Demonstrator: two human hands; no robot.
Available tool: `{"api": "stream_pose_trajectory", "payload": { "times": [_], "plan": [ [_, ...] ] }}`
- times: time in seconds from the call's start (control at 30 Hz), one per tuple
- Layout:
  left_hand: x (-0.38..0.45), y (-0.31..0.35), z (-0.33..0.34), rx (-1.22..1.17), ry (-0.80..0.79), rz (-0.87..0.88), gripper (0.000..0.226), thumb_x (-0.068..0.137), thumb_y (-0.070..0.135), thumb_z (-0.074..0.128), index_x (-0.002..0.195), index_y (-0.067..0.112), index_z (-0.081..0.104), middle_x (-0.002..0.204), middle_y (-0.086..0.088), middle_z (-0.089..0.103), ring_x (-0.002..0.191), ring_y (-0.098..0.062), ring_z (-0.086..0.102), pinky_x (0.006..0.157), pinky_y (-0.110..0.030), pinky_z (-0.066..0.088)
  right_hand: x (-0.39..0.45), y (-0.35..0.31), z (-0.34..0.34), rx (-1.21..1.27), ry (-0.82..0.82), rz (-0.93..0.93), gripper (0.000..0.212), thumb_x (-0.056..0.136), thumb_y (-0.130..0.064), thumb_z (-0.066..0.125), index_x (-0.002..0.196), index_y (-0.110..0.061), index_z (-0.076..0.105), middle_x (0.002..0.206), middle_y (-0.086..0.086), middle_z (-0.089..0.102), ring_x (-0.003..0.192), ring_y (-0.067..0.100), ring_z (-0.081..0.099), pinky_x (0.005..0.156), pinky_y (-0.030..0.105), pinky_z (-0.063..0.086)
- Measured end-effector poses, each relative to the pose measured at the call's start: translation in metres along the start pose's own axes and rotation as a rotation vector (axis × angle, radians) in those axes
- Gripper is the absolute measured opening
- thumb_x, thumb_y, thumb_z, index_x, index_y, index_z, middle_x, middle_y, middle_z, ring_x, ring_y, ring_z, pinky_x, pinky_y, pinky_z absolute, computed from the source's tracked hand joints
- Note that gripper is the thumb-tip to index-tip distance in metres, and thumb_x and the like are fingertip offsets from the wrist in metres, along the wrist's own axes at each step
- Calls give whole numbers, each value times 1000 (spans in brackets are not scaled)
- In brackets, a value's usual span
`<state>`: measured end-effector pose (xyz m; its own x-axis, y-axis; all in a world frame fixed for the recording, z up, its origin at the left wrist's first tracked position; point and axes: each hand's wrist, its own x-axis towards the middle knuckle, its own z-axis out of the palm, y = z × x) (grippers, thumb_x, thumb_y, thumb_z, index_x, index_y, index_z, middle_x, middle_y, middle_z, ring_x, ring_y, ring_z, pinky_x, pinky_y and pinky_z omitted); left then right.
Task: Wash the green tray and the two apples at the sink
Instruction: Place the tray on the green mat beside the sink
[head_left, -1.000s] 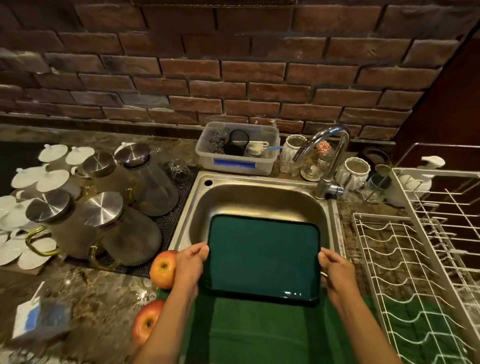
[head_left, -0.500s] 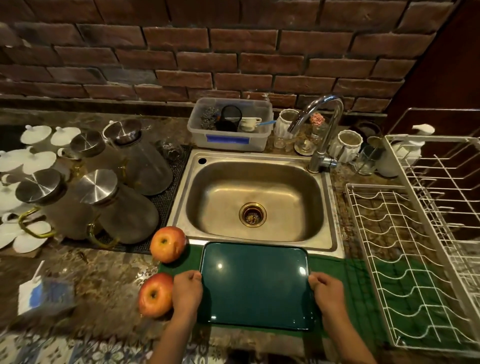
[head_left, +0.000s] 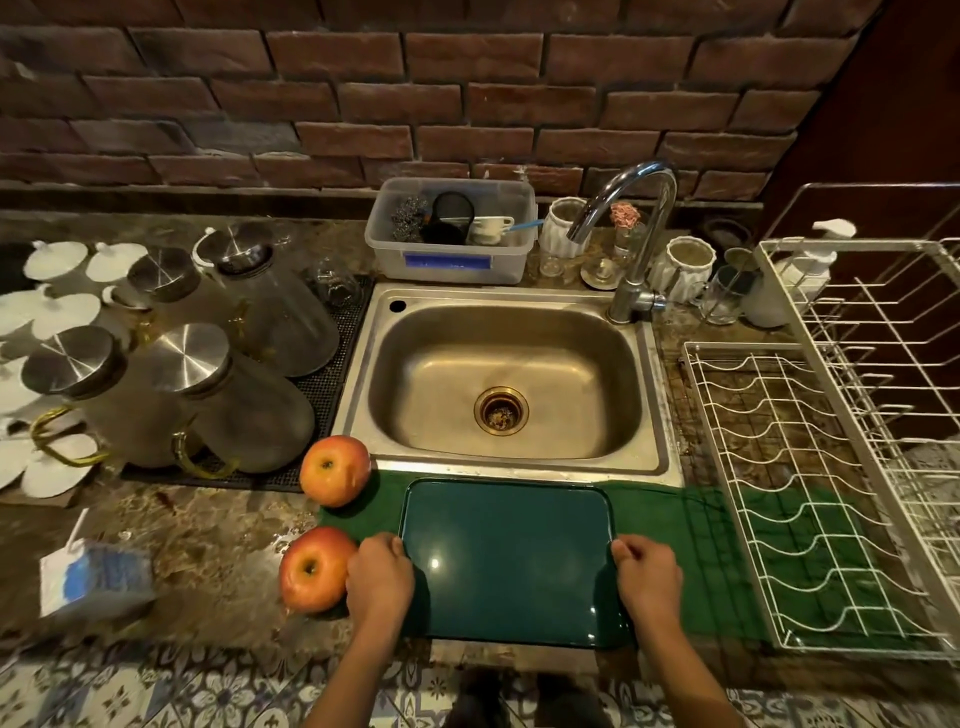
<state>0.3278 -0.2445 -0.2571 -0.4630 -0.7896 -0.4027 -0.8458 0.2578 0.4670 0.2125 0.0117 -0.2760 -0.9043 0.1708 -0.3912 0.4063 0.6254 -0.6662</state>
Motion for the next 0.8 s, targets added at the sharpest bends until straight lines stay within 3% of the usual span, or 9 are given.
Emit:
{"api": "stream_pose_trajectory", "payload": {
  "times": [0.4,0.53,0.63,0.7,0.8],
  "plan": [
    [-3,0,0,-22,6,6,24,101,13,50,92,5,71,91,-19,70,82,-34,61,69,-36,42,-4,2,4,56,37,-22,18,96,-10,60,98,-5,77,76,2,61,80,20,55,76,31,42],
    [-3,-2,0,-44,4,25,25,101,13,49,91,3,70,88,-19,70,85,-38,64,71,-39,49,3,2,2,42,-29,5,19,96,-11,59,88,-8,76,71,0,62,73,18,56,71,33,44],
    [-1,-2,2,-40,12,25,25,101,13,50,92,2,70,90,-21,70,83,-37,62,70,-36,44,17,-9,-6,12,-46,-12,27,96,-13,55,74,-11,69,74,8,67,75,25,62,65,33,47],
    [0,-1,2,-37,13,19,25,101,12,50,92,1,70,90,-21,70,78,-32,57,69,-36,41,33,-21,-12,-31,44,-128,21,96,-12,54,82,-10,70,85,11,70,82,27,64,69,34,48],
    [-1,0,2,-43,11,9,23,101,11,49,88,4,67,84,-16,65,75,-27,51,70,-35,39,61,-34,-14,-250,116,-322,27,97,-21,56,119,-11,67,123,9,64,117,28,56,97,46,45]
  ]
}}
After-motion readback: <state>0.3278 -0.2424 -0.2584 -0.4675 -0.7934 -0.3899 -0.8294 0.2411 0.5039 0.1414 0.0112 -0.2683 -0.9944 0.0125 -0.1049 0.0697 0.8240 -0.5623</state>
